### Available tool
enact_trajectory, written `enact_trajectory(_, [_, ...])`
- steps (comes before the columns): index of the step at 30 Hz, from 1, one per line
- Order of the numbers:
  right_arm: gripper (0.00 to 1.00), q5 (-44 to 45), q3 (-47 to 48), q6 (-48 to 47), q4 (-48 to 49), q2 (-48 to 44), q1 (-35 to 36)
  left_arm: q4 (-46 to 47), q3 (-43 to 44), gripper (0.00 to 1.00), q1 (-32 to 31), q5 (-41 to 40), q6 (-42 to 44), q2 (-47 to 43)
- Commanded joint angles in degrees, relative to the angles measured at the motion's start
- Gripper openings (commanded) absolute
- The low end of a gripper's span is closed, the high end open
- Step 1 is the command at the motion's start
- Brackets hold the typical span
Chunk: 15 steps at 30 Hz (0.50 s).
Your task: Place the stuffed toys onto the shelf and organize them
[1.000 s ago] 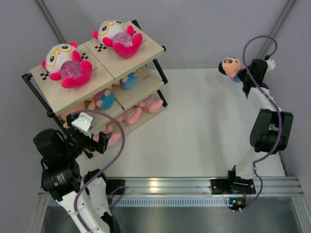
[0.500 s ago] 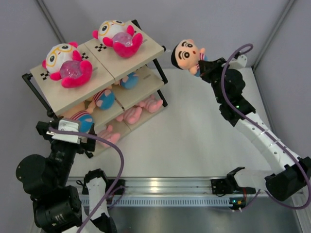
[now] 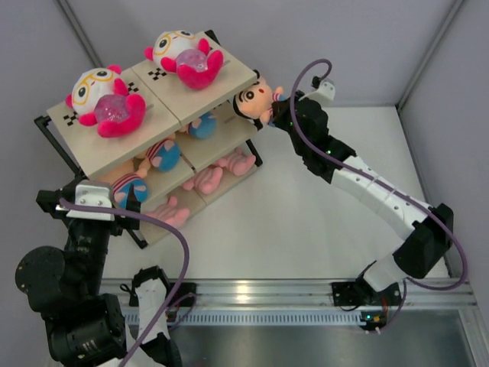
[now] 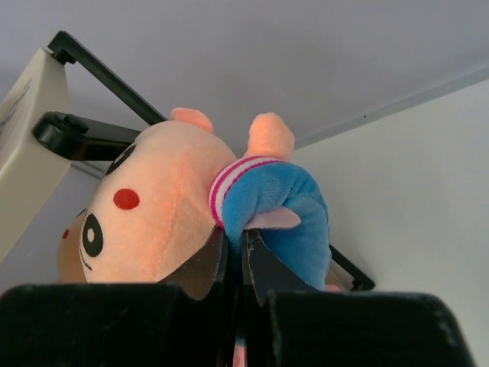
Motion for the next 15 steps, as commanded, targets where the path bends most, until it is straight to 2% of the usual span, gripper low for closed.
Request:
enact_trajectory(1, [0.00,1.46,6.70,4.17,2.69,4.02,1.81,2.63,-1.94,0.99,-0.10,-1.29,-1.65,1.21])
enact_trajectory(7, [0.00,6.65,11.89,5.93,1.89,9.92,3.91,3.51,-3.27,0.99,-0.10,-1.38,-1.30,0.94])
enact_trajectory(15, [0.00,16.05,10.13,5.41,5.93,9.92,8.92,3.51,-6.17,0.99,-0.19,0.20,-0.86,-0.11])
